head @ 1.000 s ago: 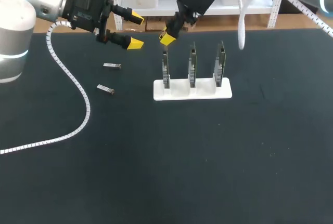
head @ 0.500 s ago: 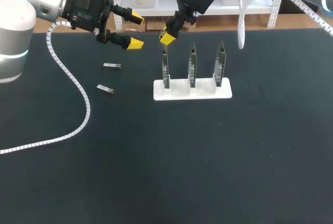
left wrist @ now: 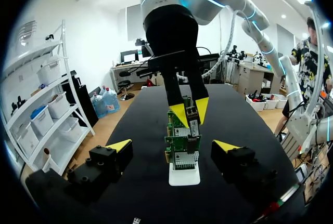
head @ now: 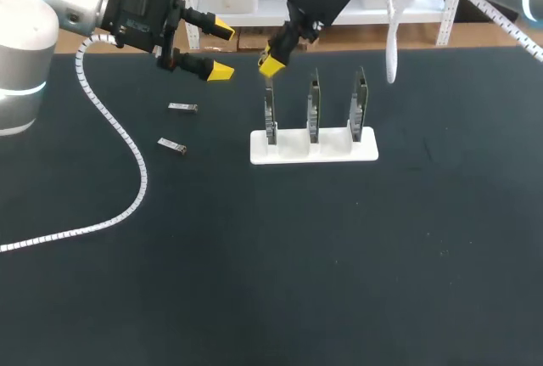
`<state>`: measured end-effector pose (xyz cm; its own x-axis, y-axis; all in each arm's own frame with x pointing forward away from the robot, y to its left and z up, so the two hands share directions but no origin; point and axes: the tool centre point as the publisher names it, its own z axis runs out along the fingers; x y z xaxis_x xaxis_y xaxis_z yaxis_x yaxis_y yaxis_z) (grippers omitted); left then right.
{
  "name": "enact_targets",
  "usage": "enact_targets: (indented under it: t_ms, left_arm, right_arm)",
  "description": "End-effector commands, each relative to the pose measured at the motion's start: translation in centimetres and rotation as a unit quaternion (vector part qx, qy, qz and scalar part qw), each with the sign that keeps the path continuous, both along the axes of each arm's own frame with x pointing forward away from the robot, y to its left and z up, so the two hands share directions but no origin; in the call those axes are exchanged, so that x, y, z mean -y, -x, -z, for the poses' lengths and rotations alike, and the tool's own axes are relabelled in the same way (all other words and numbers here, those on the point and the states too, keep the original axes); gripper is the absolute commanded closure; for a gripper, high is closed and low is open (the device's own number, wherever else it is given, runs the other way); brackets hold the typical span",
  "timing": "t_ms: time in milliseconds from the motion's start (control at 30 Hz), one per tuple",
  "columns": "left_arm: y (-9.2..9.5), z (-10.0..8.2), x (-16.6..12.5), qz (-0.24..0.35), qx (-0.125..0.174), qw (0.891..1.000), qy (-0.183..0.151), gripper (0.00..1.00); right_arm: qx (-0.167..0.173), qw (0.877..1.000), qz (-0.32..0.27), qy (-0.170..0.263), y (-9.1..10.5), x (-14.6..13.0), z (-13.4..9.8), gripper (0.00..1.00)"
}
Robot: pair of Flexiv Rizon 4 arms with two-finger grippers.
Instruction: Pick up the optical module with the left hand, and insert it into the network port with the right hand.
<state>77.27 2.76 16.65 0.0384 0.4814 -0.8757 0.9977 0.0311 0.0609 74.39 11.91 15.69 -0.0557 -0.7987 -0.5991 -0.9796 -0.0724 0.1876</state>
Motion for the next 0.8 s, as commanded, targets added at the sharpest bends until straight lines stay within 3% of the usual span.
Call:
enact_targets:
  t_ms: [33, 800]
  left_arm:
    - [-0.06, -0.03, 0.05, 0.0, -0.001, 1.0, -0.002, 0.0]
    - [-0.06, -0.03, 0.05, 0.0, -0.001, 1.0, -0.002, 0.0]
  right_arm:
    - [-0.001, 1.0, -0.001, -0.001, -0.3, 0.09, 0.42, 1.0]
    - [0.021, 1.0, -0.012, 0.004, -0.47, 0.23, 0.51, 1.0]
